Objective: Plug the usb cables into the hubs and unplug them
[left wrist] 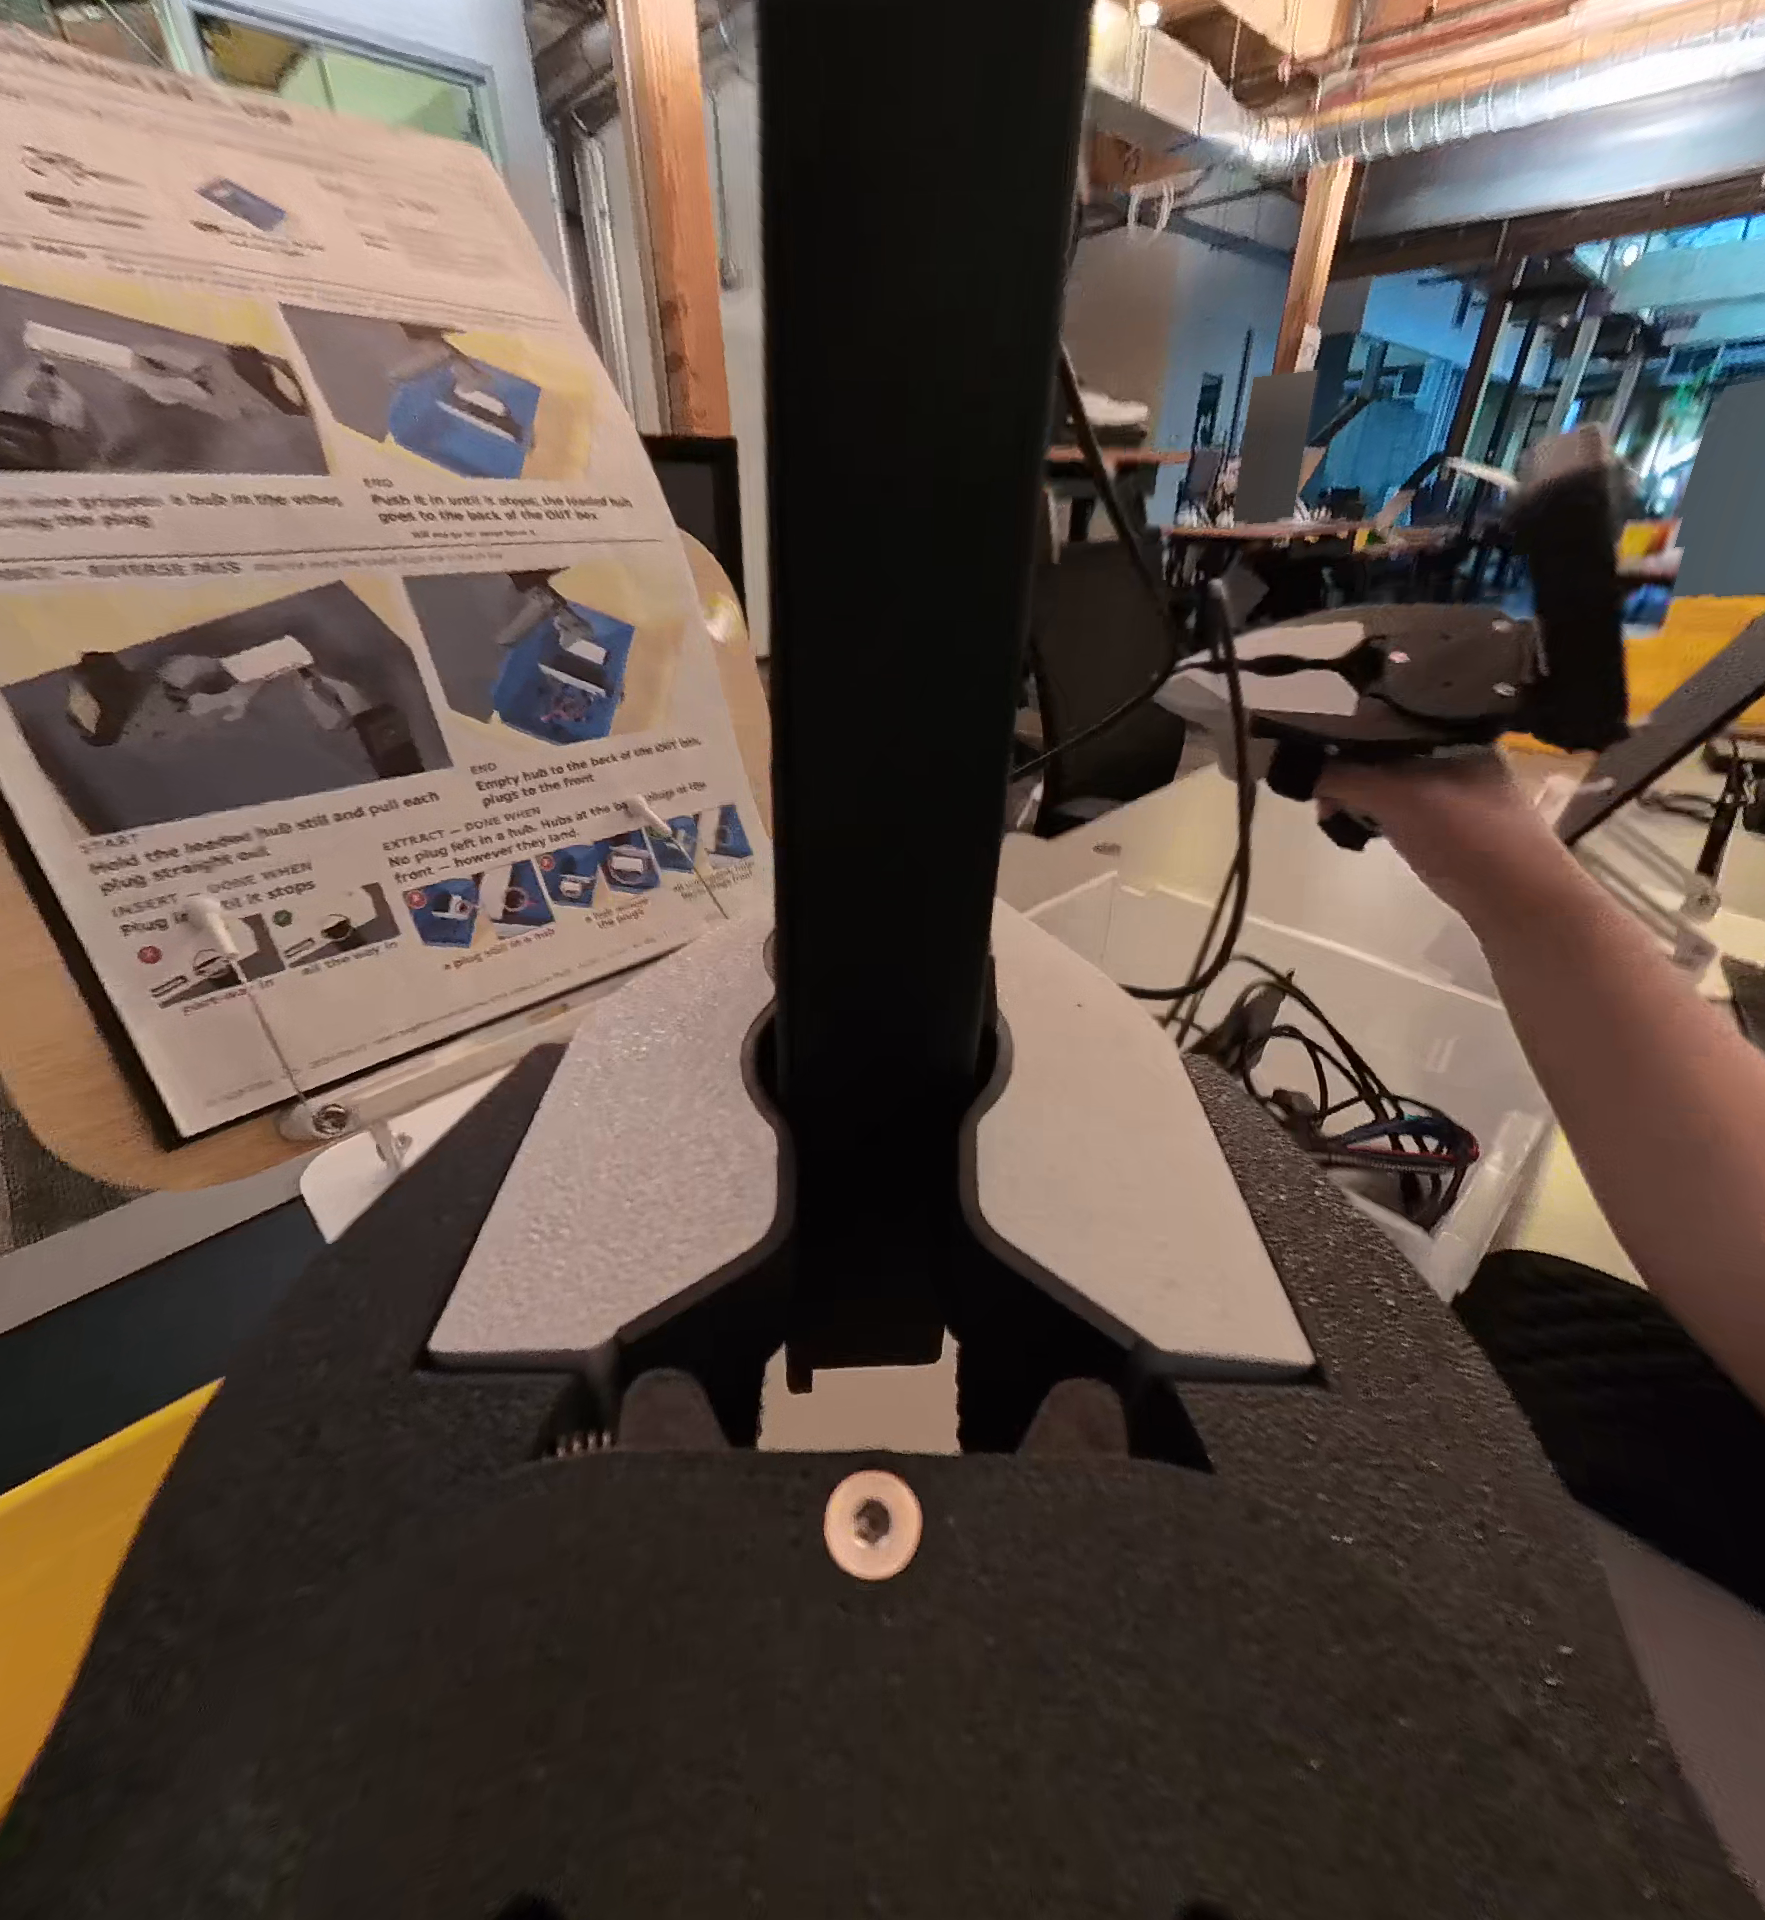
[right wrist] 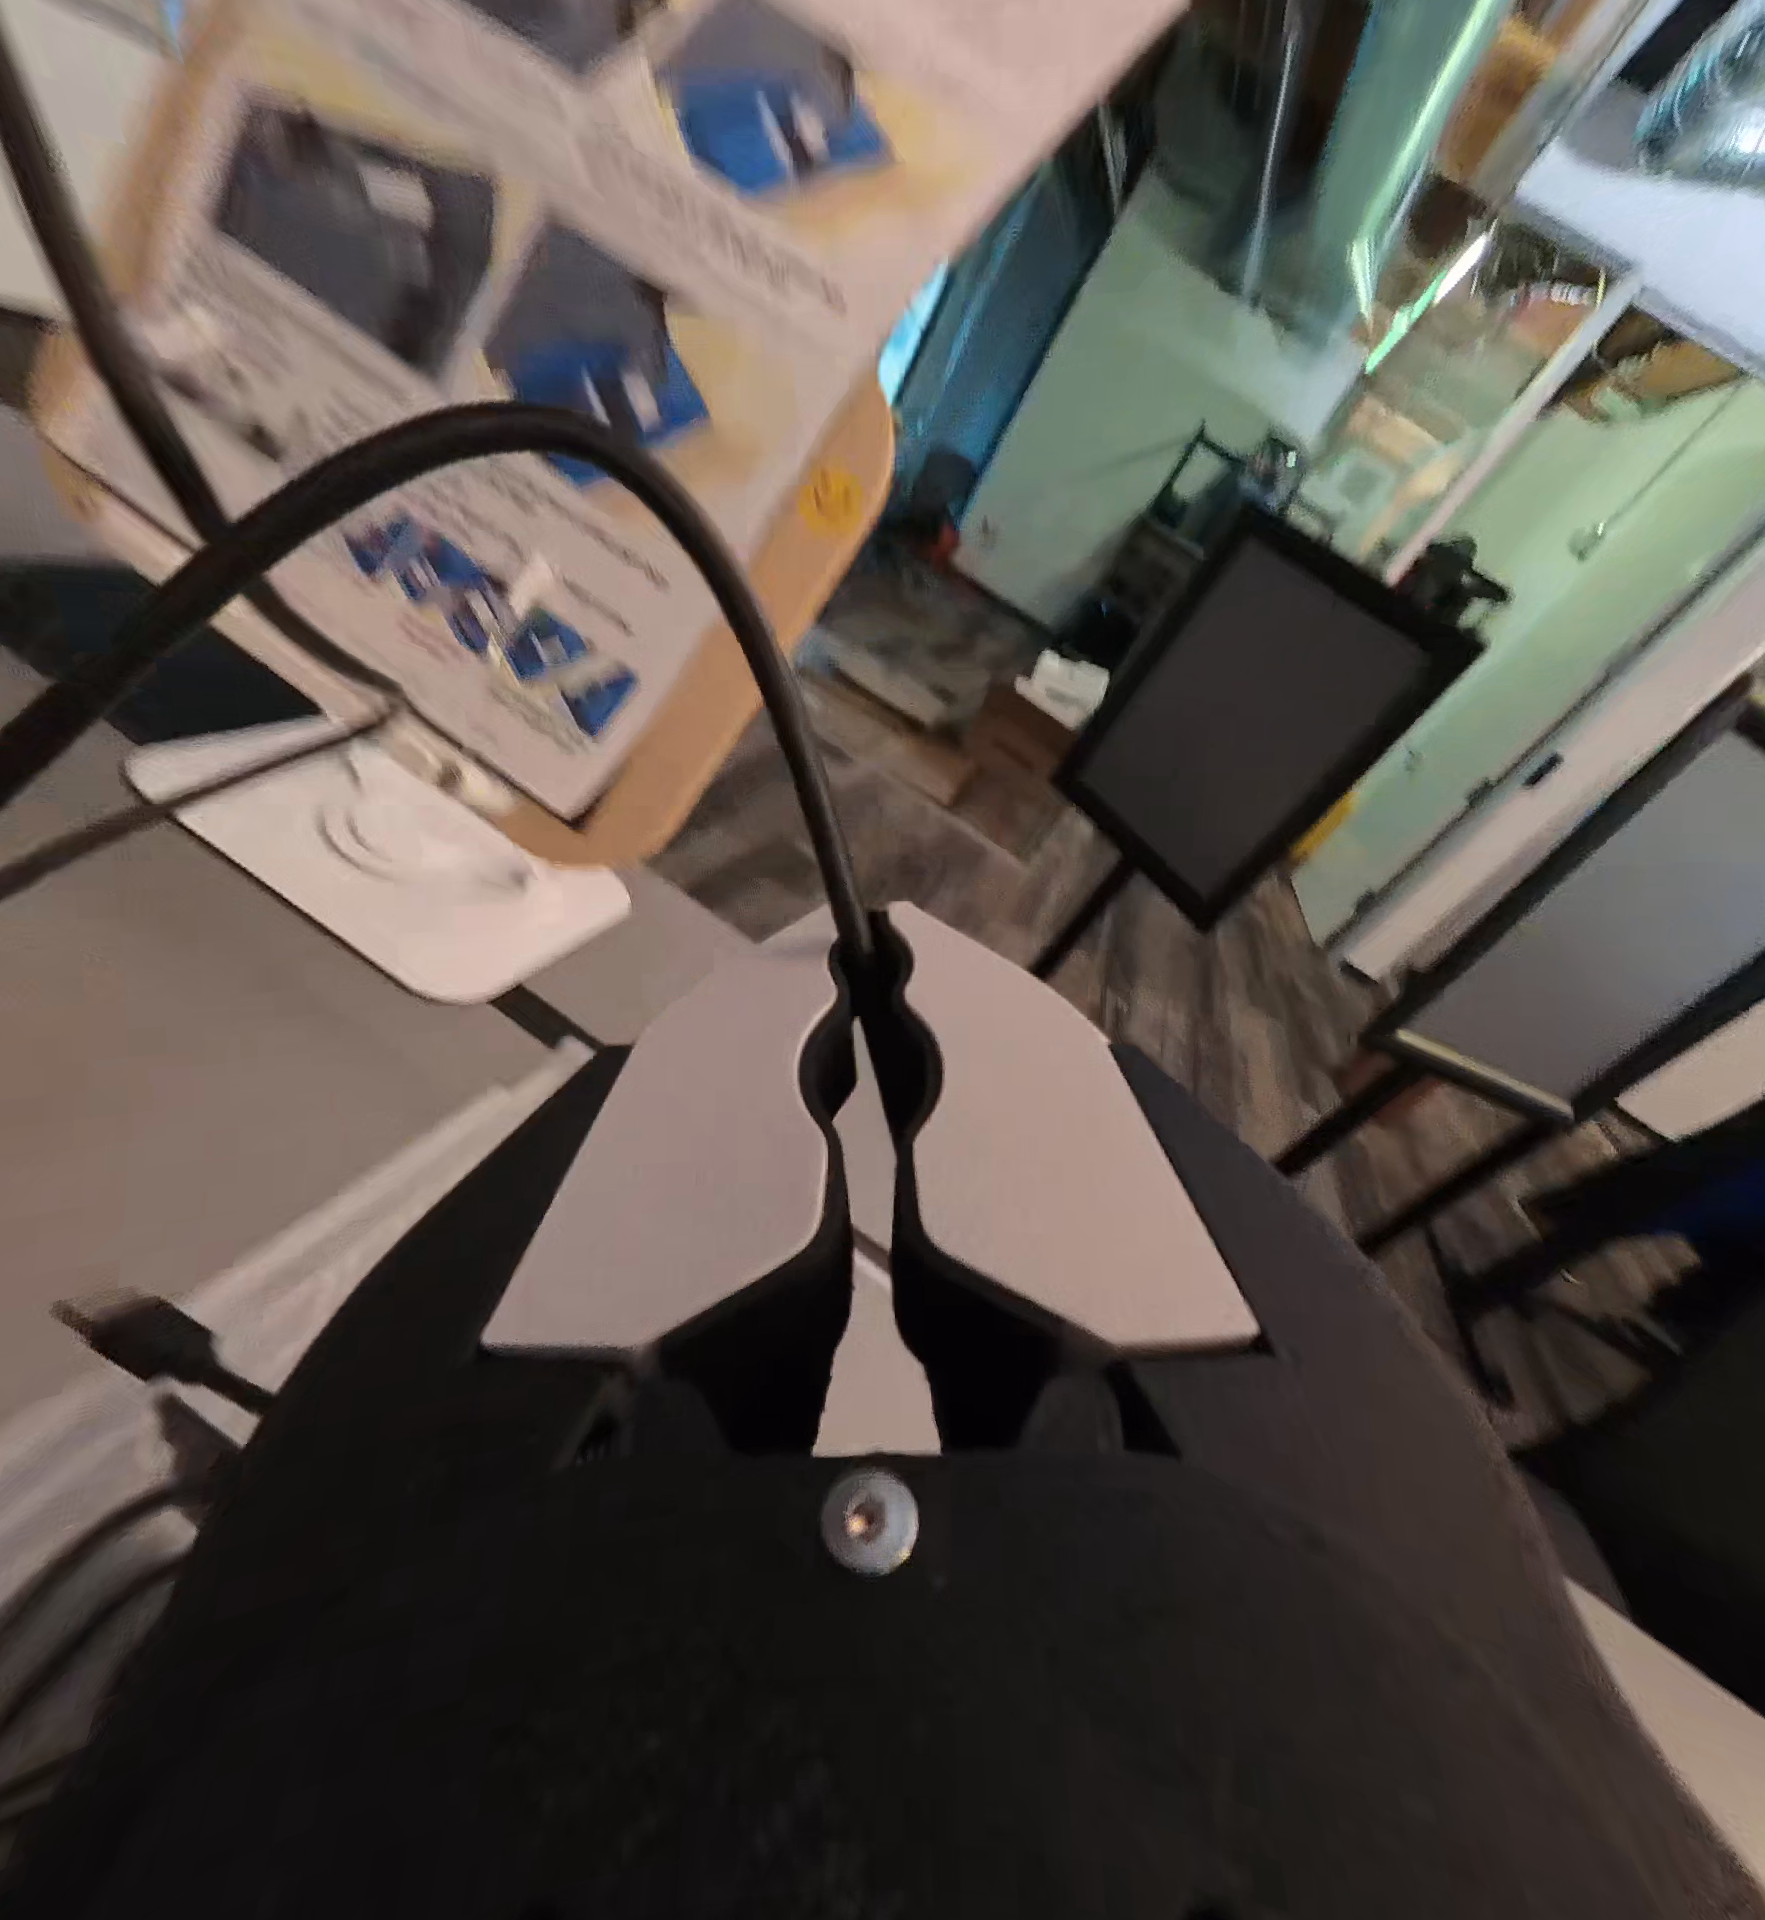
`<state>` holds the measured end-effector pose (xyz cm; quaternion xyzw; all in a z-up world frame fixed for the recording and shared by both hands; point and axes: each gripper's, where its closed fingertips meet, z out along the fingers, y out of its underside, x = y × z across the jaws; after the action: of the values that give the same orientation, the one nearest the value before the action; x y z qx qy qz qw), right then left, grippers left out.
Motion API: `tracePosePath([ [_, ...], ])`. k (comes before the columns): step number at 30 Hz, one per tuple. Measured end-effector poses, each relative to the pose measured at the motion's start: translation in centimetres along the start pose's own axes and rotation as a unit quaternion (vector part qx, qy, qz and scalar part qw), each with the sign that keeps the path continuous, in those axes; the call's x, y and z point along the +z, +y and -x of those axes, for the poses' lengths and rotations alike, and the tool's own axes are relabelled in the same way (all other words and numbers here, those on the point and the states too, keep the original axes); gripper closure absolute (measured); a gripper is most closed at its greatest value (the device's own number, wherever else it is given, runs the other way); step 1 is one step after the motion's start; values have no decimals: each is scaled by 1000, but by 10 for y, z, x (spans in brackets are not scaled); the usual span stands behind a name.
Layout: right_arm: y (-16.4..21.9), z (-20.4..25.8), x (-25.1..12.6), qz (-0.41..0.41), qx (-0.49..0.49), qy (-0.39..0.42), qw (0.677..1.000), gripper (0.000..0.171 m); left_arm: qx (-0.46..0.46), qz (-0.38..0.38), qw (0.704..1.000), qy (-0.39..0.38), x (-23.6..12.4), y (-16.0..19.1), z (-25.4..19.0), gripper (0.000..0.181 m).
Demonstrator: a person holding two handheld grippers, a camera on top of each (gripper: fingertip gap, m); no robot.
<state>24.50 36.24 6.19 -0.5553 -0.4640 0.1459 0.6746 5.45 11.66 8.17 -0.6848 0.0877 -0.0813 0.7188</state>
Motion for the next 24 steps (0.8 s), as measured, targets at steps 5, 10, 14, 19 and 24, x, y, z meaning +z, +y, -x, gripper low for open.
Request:
tracePosePath([
  [5, 59, 0, 26, 120, 22, -27, 992, 170, -14, 40, 999, 27, 25, 27, -15, 155],
  [10, 102, -15, 24, 202, 43, -14, 978, 170, -23, 55, 998, 37, 45, 33, -20, 155],
  [14, 133, -20, 21, 243, 77, -21, 967, 170, -18, 80, 996, 42, 74, 21, -20, 155],
  [19, 177, 11, -4, 384, 121, -114, 908, 163, 10, 108, 993, 55, 113, 2, -26, 152],
  [24, 171, 22, -35, 400, 207, -169, 877, 140, 37, 168, 982, 82, 153, 9, -33, 154],
])
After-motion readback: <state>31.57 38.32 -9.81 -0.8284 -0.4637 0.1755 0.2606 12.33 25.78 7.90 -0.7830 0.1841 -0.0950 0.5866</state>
